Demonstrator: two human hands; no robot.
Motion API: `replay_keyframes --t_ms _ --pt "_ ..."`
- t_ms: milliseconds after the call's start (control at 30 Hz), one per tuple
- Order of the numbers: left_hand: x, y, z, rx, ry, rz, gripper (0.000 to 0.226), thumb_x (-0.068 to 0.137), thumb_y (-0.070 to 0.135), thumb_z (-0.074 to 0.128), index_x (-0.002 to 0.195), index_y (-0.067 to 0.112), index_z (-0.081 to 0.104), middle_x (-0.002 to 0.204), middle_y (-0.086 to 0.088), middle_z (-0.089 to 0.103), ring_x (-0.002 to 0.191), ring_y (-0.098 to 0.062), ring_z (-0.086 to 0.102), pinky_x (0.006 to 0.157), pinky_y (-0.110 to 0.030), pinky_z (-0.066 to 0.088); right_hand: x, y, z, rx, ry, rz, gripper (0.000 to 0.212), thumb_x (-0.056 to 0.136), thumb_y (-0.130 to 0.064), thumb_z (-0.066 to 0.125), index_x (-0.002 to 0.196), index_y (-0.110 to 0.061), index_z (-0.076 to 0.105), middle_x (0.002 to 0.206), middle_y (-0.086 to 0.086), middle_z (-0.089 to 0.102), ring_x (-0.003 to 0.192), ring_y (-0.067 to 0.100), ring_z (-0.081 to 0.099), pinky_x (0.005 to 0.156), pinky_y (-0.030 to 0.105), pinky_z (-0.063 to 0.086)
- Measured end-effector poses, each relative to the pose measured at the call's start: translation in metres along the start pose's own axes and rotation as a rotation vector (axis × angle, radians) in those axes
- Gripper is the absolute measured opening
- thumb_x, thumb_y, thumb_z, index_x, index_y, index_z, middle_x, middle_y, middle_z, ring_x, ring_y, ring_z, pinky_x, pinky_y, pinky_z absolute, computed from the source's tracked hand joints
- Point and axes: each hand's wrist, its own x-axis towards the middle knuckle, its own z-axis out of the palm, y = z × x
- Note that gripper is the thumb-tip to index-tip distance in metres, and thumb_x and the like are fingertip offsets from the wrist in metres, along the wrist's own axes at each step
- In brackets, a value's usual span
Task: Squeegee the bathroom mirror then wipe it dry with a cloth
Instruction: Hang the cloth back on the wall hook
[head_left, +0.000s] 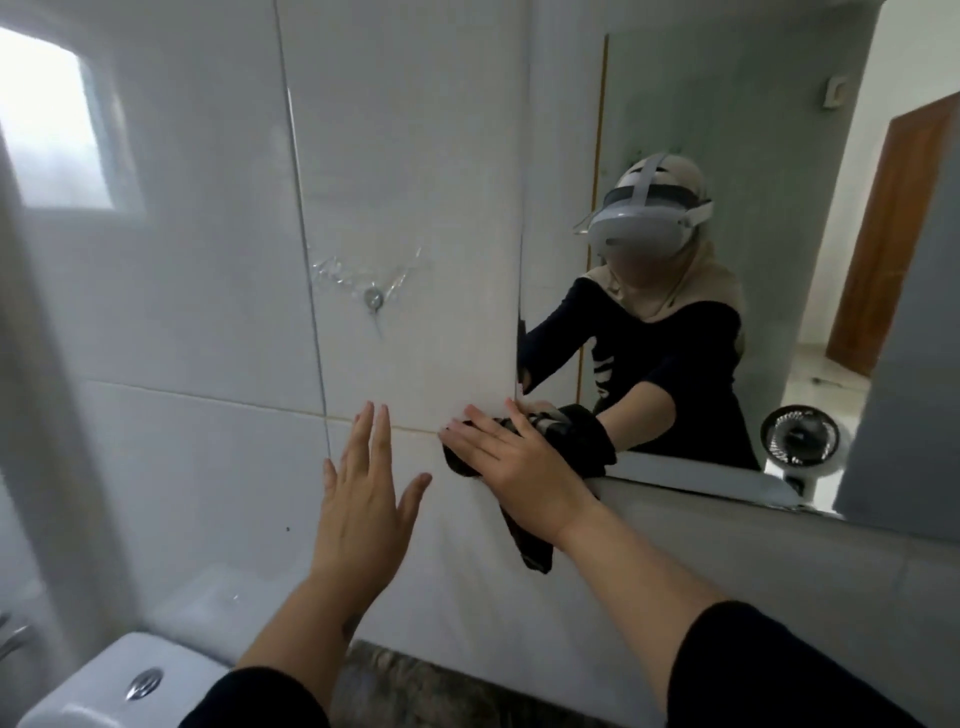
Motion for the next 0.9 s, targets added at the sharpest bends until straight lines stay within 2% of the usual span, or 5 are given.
replay_keyframes --t_ms 200,333,433,667,900 --pt "0.017 -0.003 -0.037 -0.512 -0.090 -0.162 0.056 0.100 0.034 0.027 0.148 0.036 -0.002 0.152 0.011 0.029 0.135 -0.008 0.032 0.104 -0.022 0.023 0.066 -0.031 -0.038 0.680 0.077 0.212 0.057 0.092 -0.013 0.057 0.144 -0.024 0.036 0.149 -0.007 0.040 0.142 0.013 0.026 0.118 0.032 0.016" --pt "0.040 0.002 -0.062 -0.727 -0.047 -0.223 0.064 0.101 0.023 0.034 0.145 0.043 -0.007 0.107 0.013 0.061 0.100 -0.006 0.056 0.087 -0.023 0.037 0.096 -0.033 -0.064 0.862 0.162 0.246 0.051 0.091 -0.010 0.059 0.139 -0.023 0.046 0.141 -0.005 0.051 0.131 0.006 0.044 0.111 0.019 0.031" --pt "0.055 0.005 -0.077 -0.742 0.008 -0.234 0.068 0.099 0.014 0.040 0.146 0.043 0.001 0.087 0.004 0.059 0.082 -0.009 0.058 0.068 -0.015 0.039 0.107 -0.028 -0.070 0.805 0.145 0.259 0.048 0.093 -0.012 0.057 0.138 -0.022 0.047 0.137 -0.003 0.055 0.126 0.007 0.049 0.107 0.019 0.035" --pt "0.086 0.001 -0.092 -0.469 0.131 -0.128 0.043 0.094 0.006 0.033 0.117 0.040 0.045 0.092 -0.001 0.051 0.076 -0.009 0.055 0.061 -0.026 0.041 0.121 -0.014 -0.074 0.577 -0.002 0.416 0.043 0.094 -0.034 0.054 0.137 -0.032 0.047 0.108 0.001 0.046 0.094 0.018 0.055 0.084 0.033 0.050" --pt "0.130 -0.012 -0.094 -0.317 0.223 -0.109 0.020 0.092 0.022 0.042 0.098 0.028 0.060 0.089 0.013 0.048 0.077 -0.006 0.053 0.063 -0.018 0.042 0.168 -0.006 -0.067 0.306 0.189 0.442 0.030 0.086 -0.030 0.064 0.116 -0.026 0.066 0.099 0.002 0.054 0.091 0.024 0.055 0.079 0.039 0.047"
